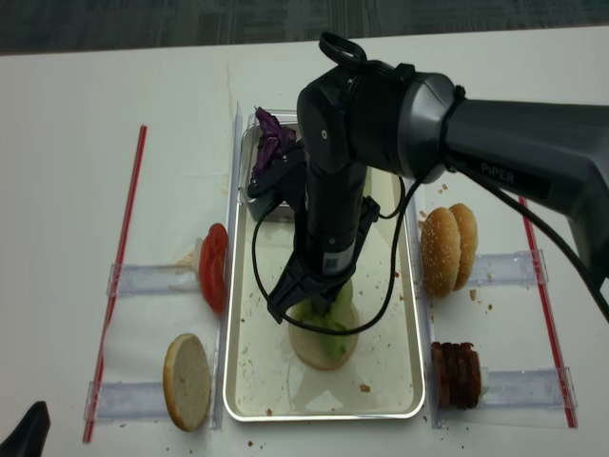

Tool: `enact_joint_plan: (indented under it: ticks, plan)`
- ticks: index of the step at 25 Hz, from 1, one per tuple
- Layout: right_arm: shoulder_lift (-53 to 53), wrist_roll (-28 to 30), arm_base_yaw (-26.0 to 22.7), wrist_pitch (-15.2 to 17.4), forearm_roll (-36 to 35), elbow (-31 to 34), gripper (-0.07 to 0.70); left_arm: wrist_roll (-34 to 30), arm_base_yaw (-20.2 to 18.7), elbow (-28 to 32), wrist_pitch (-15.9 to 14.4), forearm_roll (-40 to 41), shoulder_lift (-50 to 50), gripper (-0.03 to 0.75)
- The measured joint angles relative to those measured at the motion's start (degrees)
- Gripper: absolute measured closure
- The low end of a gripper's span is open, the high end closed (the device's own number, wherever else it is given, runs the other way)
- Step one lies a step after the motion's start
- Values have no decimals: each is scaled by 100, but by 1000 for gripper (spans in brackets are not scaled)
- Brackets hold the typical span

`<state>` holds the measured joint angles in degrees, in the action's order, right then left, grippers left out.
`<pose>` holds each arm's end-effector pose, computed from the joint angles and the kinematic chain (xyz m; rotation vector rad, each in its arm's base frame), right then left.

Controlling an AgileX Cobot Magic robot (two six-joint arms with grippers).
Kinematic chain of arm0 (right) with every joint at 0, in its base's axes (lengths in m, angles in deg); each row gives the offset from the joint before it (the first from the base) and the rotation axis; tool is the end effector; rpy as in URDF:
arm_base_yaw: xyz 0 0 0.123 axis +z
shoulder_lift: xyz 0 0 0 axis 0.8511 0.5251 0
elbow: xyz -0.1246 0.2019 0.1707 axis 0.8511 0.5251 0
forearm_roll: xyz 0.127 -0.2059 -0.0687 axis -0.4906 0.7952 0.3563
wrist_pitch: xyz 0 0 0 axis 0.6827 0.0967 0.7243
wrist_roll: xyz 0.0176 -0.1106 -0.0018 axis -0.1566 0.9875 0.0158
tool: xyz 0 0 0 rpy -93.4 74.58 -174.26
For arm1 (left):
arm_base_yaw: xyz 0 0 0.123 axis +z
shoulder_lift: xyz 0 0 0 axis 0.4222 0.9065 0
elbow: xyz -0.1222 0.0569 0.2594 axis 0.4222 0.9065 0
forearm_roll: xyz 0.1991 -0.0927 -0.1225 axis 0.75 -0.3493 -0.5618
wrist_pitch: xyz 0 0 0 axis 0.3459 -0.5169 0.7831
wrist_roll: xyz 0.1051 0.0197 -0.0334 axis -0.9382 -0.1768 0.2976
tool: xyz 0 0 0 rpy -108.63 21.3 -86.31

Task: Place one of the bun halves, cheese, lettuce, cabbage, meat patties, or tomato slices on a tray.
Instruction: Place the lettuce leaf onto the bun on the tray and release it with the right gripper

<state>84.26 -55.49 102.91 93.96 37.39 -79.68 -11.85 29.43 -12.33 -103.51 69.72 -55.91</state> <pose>0.2568 0.2860 0.1788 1.1740 -2.8293 -0.3103 -0.0016 -0.0028 0.2535 -0.0933 2.1523 0.0071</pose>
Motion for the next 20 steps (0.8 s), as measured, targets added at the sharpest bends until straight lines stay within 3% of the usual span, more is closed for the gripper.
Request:
enact_joint_plan:
  ticks: [2, 4, 9, 11, 20]
  plan:
    - [0, 0, 0, 25, -11, 0, 554, 0, 0, 0, 0, 0, 0, 169]
    - [0, 45, 0, 76, -34, 0, 471, 0, 0, 0, 0, 0, 0, 169]
    - [0, 264, 0, 140, -278, 0, 89, 0, 0, 0, 0, 0, 0, 169]
    - [0, 296, 0, 140, -377, 0, 20, 0, 0, 0, 0, 0, 0, 169]
    - [0, 416, 0, 140, -481, 0, 4, 0, 0, 0, 0, 0, 0, 169]
